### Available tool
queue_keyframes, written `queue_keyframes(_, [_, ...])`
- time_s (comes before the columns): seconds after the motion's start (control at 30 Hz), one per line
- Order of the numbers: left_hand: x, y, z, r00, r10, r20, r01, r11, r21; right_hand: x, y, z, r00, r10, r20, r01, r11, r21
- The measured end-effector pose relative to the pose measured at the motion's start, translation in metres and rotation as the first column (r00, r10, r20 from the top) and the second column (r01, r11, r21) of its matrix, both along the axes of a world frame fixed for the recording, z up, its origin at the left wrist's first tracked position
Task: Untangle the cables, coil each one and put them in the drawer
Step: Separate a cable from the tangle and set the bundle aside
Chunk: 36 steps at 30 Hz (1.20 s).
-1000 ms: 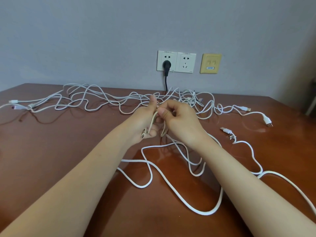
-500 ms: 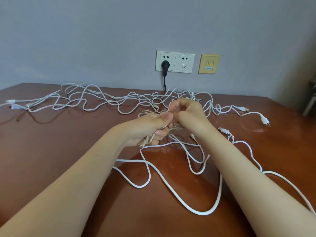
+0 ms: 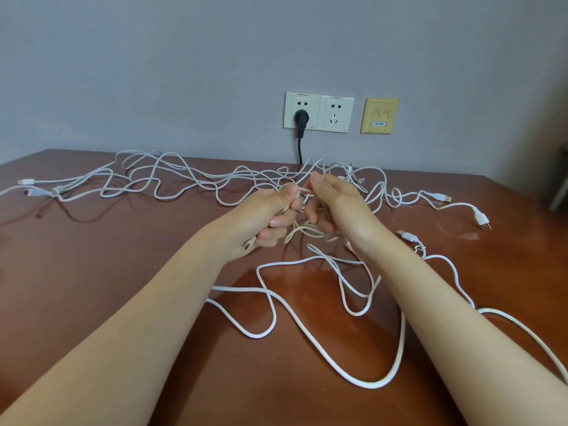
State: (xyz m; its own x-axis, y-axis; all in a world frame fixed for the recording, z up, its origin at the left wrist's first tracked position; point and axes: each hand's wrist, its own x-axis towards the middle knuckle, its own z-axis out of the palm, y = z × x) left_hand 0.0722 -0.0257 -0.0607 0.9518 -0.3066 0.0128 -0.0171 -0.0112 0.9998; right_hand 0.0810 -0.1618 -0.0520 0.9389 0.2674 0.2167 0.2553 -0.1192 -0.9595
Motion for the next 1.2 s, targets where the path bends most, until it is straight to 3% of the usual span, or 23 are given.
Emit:
queue_keyframes(0.23, [0.001,-0.001,0.002,0.977,0.213,-0.001,-0.212,0.974,-0.081,0.002,0.003,-0.005,0.983,-0.119,0.142,0.145,0.97,-0.194])
queue_keyframes(0.4, [0.003,-0.005,0.001,0.941,0.339,-0.008,-0.337,0.933,-0.126,0.0,0.004,-0.012,0.894,-0.127,0.431,0.362,0.771,-0.524])
queue_keyframes(0.6, [0.001,-0.007,0.008,0.915,0.402,-0.029,-0.399,0.891,-0.215,-0.008,0.003,-0.004,0.786,-0.111,0.608,0.549,0.579,-0.603])
queue_keyframes(0.9, [0.0,-0.011,0.007,0.832,0.514,0.209,-0.504,0.857,-0.103,-0.014,0.008,-0.012,0.787,-0.068,0.613,0.485,0.681,-0.548])
queue_keyframes(1.2, [0.002,-0.02,-0.003,0.767,0.494,0.409,-0.557,0.83,0.042,-0.017,0.011,-0.016,0.802,0.003,0.597,0.46,0.635,-0.621])
